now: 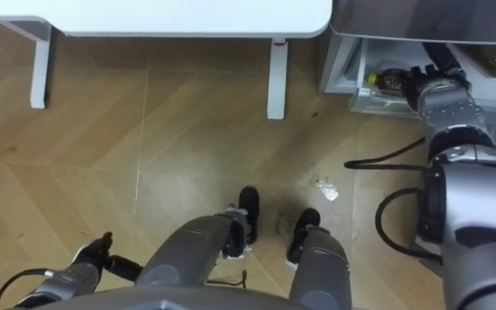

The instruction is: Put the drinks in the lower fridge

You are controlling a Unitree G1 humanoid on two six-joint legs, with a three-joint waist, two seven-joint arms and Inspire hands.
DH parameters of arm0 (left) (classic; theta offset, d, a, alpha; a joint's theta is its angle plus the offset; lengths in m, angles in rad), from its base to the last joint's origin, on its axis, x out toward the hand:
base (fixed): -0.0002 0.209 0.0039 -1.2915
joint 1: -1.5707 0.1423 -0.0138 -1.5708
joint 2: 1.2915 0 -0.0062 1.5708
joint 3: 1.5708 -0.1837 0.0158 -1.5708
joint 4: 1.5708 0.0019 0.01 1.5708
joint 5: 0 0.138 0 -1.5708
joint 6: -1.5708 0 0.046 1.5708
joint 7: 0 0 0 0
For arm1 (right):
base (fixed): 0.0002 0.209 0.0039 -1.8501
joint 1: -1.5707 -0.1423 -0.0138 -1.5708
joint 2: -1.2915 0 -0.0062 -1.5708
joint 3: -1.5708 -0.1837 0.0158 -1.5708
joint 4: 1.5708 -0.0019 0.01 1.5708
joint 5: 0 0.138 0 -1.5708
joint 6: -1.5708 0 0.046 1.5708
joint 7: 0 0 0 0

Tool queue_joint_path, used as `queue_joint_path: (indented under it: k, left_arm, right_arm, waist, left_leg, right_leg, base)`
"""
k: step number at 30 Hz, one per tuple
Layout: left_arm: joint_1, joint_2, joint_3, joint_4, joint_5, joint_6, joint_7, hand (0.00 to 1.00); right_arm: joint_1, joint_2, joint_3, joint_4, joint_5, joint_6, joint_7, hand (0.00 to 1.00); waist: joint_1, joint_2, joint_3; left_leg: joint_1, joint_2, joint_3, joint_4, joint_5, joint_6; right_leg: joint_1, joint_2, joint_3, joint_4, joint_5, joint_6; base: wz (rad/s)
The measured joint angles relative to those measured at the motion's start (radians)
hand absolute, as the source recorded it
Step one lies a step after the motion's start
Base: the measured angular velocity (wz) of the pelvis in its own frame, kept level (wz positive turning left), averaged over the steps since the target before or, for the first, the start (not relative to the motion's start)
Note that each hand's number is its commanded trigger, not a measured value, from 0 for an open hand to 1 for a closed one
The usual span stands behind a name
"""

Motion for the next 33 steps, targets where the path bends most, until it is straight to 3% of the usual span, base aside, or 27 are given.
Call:
queue_joint_path:
  k: [3, 7, 9, 13, 21, 24, 30, 33]
  left_arm:
    - [0.002, 0.001, 0.000, 0.002, -0.025, -0.017, 0.029, 0.00]
    - [0.014, 0.006, -0.001, 0.002, -0.097, -0.054, 0.067, 0.00]
    - [0.017, 0.008, -0.008, 0.005, -0.125, -0.060, 0.069, 0.00]
    - [0.035, 0.009, -0.018, 0.002, -0.174, -0.073, 0.069, 0.00]
    - [0.052, 0.010, -0.043, -0.002, -0.203, -0.071, 0.068, 0.00]
    - [0.052, 0.010, -0.059, 0.000, -0.253, -0.071, 0.063, 0.00]
    - [0.048, 0.011, -0.070, 0.000, -0.248, -0.072, 0.062, 0.00]
    - [0.037, 0.013, -0.089, -0.001, -0.246, -0.074, 0.053, 0.00]
  right_arm:
    - [0.072, 0.001, 0.007, -0.082, -0.087, -0.003, -0.041, 0.00]
    - [0.192, 0.001, 0.032, -0.157, -0.178, -0.054, -0.101, 0.00]
    - [0.212, 0.001, 0.047, -0.166, -0.192, -0.068, -0.129, 0.00]
    - [0.227, 0.000, 0.044, -0.165, -0.210, -0.087, -0.200, 0.00]
    - [0.274, 0.001, 0.057, -0.165, -0.196, -0.089, -0.281, 0.00]
    - [0.275, 0.002, 0.094, -0.153, -0.139, -0.090, -0.271, 0.00]
    - [0.286, 0.022, 0.141, -0.124, 0.036, -0.093, -0.218, 0.00]
    - [0.289, 0.032, 0.147, -0.096, 0.111, -0.092, -0.155, 0.00]
  waist:
    - [-0.015, -0.010, -0.0058]
    - [-0.033, -0.033, -0.0244]
    - [-0.049, -0.036, -0.0271]
    - [-0.071, -0.034, -0.0291]
    - [-0.070, -0.021, -0.0277]
    - [-0.068, -0.020, -0.0275]
    - [-0.062, -0.022, -0.0266]
    - [-0.062, -0.028, -0.0222]
  left_leg:
    - [0.014, 0.005, 0.022, 0.009, 0.000, 0.000]
    - [0.064, 0.017, 0.029, -0.017, -0.001, 0.001]
    - [0.081, 0.025, 0.031, -0.028, -0.001, 0.001]
    - [0.094, 0.043, 0.048, -0.025, -0.001, 0.001]
    - [0.086, 0.050, 0.056, -0.022, 0.000, -0.001]
    - [0.086, 0.051, 0.061, -0.025, 0.000, -0.002]
    - [0.074, 0.048, 0.054, -0.024, -0.002, -0.004]
    - [0.049, 0.043, 0.053, -0.013, -0.004, -0.003]
  right_leg:
    - [0.026, 0.001, -0.005, -0.003, 0.000, 0.001]
    - [0.084, 0.022, -0.006, -0.055, 0.008, 0.003]
    - [0.106, 0.034, -0.003, -0.077, 0.019, 0.002]
    - [0.125, 0.051, 0.001, -0.105, 0.043, -0.006]
    - [0.112, 0.053, 0.002, -0.102, 0.048, -0.013]
    - [0.110, 0.053, 0.003, -0.104, 0.046, -0.013]
    - [0.102, 0.052, 0.001, -0.102, 0.043, -0.013]
    - [0.070, 0.044, 0.003, -0.065, 0.029, -0.013]
  base:
    - [0.07]
    - [-0.02]
    - [-0.07]
    - [-0.16]
    - [-0.04]
    - [0.00]
    - [0.02]
    - [0.07]
